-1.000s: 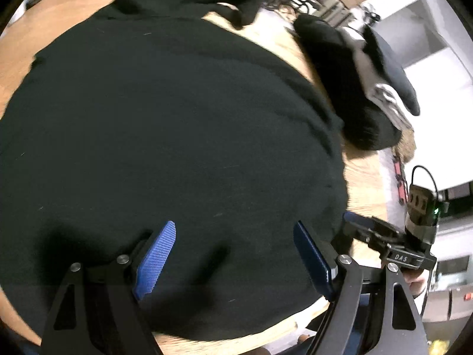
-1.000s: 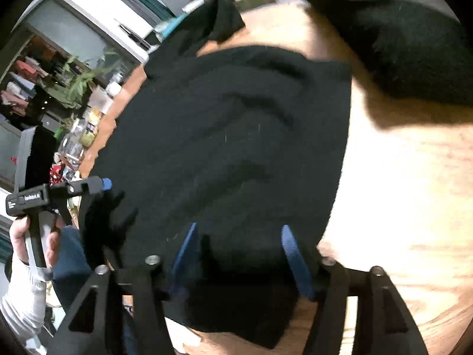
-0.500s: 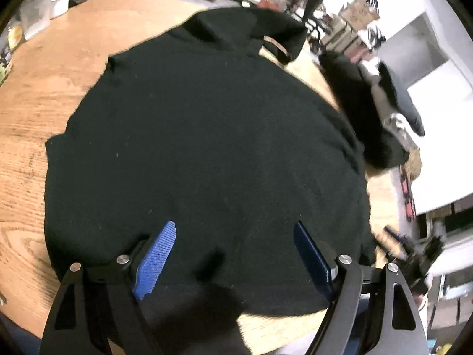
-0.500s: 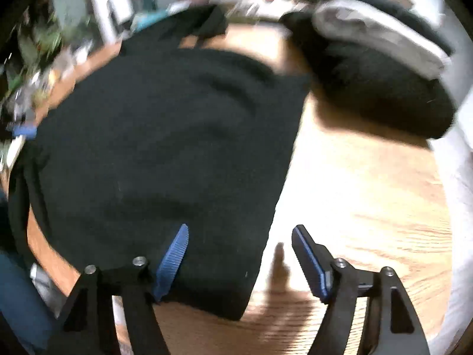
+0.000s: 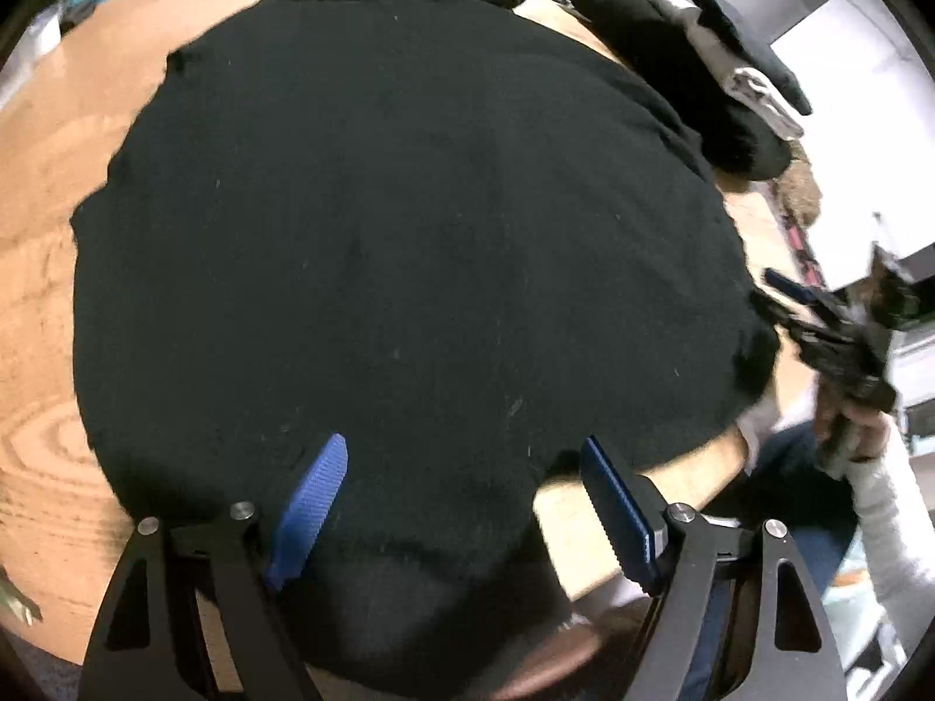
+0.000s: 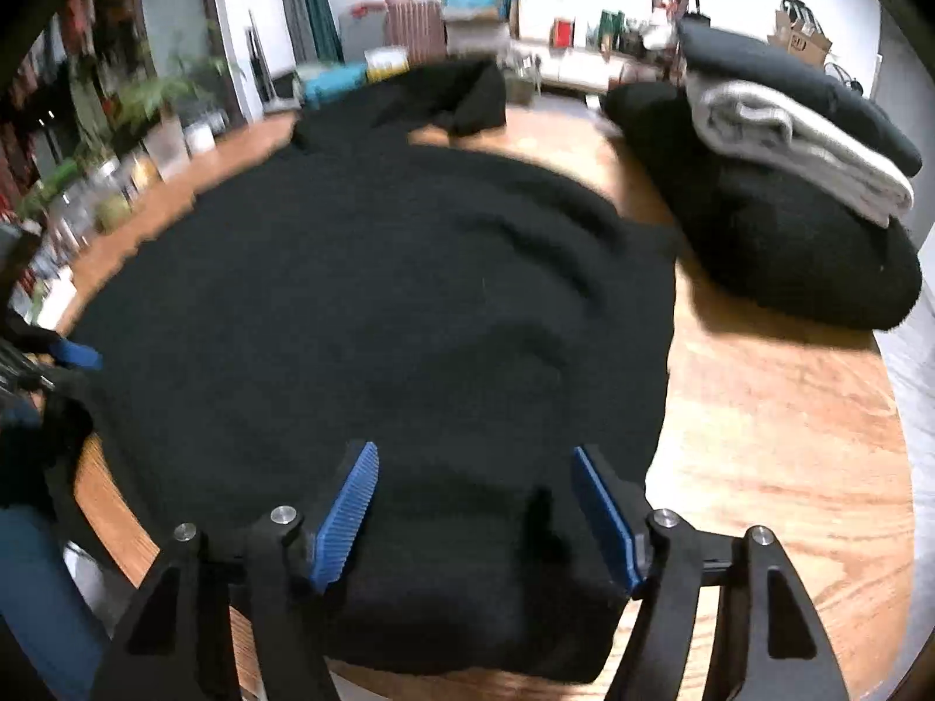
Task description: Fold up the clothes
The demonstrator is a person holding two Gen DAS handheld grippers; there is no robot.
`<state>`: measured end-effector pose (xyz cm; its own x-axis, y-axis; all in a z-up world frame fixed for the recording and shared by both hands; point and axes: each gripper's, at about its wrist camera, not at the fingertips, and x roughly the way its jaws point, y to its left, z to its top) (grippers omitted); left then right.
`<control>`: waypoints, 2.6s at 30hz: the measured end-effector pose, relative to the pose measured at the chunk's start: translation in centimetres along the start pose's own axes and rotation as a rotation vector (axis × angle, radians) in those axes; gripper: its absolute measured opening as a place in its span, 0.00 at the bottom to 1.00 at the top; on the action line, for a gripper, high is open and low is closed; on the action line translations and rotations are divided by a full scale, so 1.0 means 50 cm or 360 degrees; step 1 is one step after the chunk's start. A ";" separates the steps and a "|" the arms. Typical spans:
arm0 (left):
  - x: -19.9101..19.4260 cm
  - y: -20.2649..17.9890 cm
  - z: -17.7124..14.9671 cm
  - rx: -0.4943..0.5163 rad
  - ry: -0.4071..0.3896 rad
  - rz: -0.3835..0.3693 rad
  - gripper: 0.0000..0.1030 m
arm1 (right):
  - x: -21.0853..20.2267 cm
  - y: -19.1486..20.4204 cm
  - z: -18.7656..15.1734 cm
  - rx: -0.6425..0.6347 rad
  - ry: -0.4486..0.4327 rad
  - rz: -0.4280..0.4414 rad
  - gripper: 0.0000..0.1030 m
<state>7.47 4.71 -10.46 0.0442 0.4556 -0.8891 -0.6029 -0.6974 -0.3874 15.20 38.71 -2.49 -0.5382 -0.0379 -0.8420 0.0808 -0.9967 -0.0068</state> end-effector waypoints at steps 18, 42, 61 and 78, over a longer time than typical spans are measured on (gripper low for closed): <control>-0.075 0.032 0.015 -0.0247 -0.0273 -0.0218 0.79 | 0.136 0.052 0.076 0.0038 0.0385 -0.0351 0.74; -0.013 0.041 0.048 -0.0347 -0.0157 -0.0054 0.80 | 0.253 0.087 0.158 -0.0205 0.0525 -0.0414 1.00; -0.125 0.096 0.354 -0.0305 -0.0556 0.0184 0.80 | 0.250 0.167 0.481 0.0266 -0.0296 0.0107 1.00; 0.102 0.170 0.609 -0.0197 -0.0163 0.0378 0.79 | 0.319 0.085 0.419 0.0533 -0.0362 0.0517 1.00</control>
<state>-21.68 17.93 -10.86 -0.1711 0.3203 -0.9317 -0.4846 -0.8507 -0.2035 -10.59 32.36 -4.65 -0.7019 -0.3268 -0.6328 0.0213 -0.8977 0.4401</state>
